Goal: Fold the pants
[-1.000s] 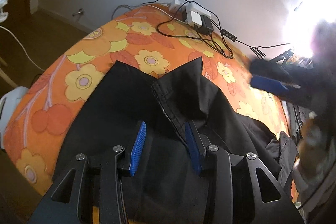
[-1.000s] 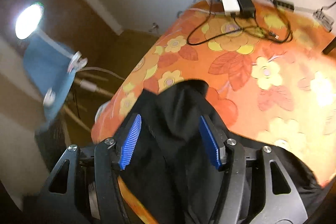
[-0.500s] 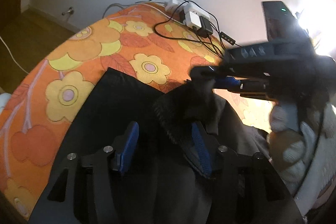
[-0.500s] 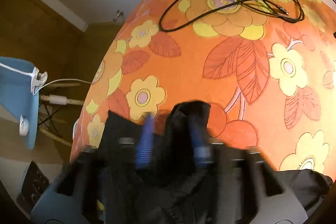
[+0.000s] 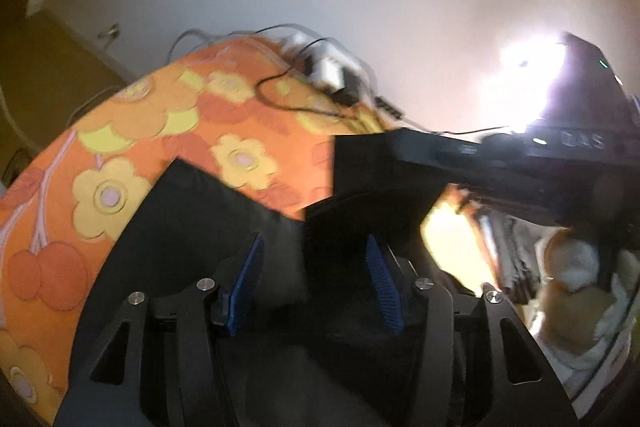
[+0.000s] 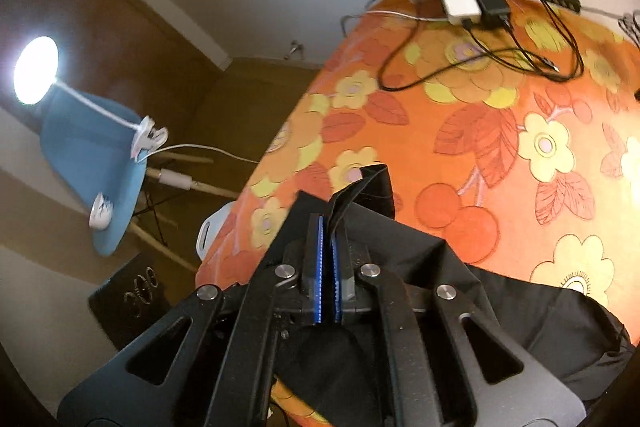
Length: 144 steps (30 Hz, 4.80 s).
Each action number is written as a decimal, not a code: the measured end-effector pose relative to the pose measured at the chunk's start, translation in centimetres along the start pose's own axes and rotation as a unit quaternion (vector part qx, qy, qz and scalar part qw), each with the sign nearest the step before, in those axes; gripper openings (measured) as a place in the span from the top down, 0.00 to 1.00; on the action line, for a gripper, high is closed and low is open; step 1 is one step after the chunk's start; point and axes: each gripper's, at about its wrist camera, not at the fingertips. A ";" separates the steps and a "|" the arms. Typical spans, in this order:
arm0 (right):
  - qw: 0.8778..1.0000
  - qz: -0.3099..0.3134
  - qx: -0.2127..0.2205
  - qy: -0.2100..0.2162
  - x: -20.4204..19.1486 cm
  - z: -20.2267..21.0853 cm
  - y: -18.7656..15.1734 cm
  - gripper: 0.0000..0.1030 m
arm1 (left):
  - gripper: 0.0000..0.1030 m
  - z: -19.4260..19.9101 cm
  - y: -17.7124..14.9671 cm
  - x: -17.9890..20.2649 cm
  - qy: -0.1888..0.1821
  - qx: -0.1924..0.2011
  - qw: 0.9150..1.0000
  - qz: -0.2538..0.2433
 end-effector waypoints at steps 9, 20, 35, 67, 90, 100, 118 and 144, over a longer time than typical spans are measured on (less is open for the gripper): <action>0.998 0.060 -0.011 0.010 -7.1 -1.0 -1.1 0.96 | 0.88 5.6 -1.6 -0.4 0.012 0.025 1.000 0.007; 0.995 0.064 -0.075 0.026 -8.2 -7.8 -3.6 0.92 | 0.93 5.9 -5.1 -8.1 0.100 -0.020 0.990 0.101; 0.996 0.028 0.064 -0.057 5.9 10.8 -13.0 0.50 | 0.87 9.6 -5.0 -3.6 0.160 0.013 0.987 0.025; 0.962 -0.191 0.133 -0.140 33.8 26.1 -26.3 0.46 | 0.50 -6.5 -11.3 21.3 0.027 -0.166 0.976 -0.140; 0.985 -0.121 0.031 -0.121 36.9 18.0 -18.5 0.57 | 0.50 -11.4 -12.3 19.6 0.041 -0.215 0.969 -0.113; 0.985 -0.117 0.099 -0.074 35.0 22.7 -20.9 0.94 | 0.53 -11.5 -13.2 18.9 0.021 -0.233 0.966 -0.113; 0.977 -0.115 0.156 -0.087 27.7 29.1 -35.5 0.94 | 0.75 -7.7 -16.0 19.7 -0.006 -0.237 0.954 -0.181; 0.982 -0.092 0.078 -0.142 22.6 20.9 -34.6 0.67 | 0.65 -10.5 -16.9 21.0 0.077 -0.227 0.948 -0.210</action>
Point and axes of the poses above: each gripper's, at about its wrist camera, not at the fingertips, and z roughly against the way its jaws point, x to its right, y to its top, and after that the axes turned 9 degrees about -x, right-handed
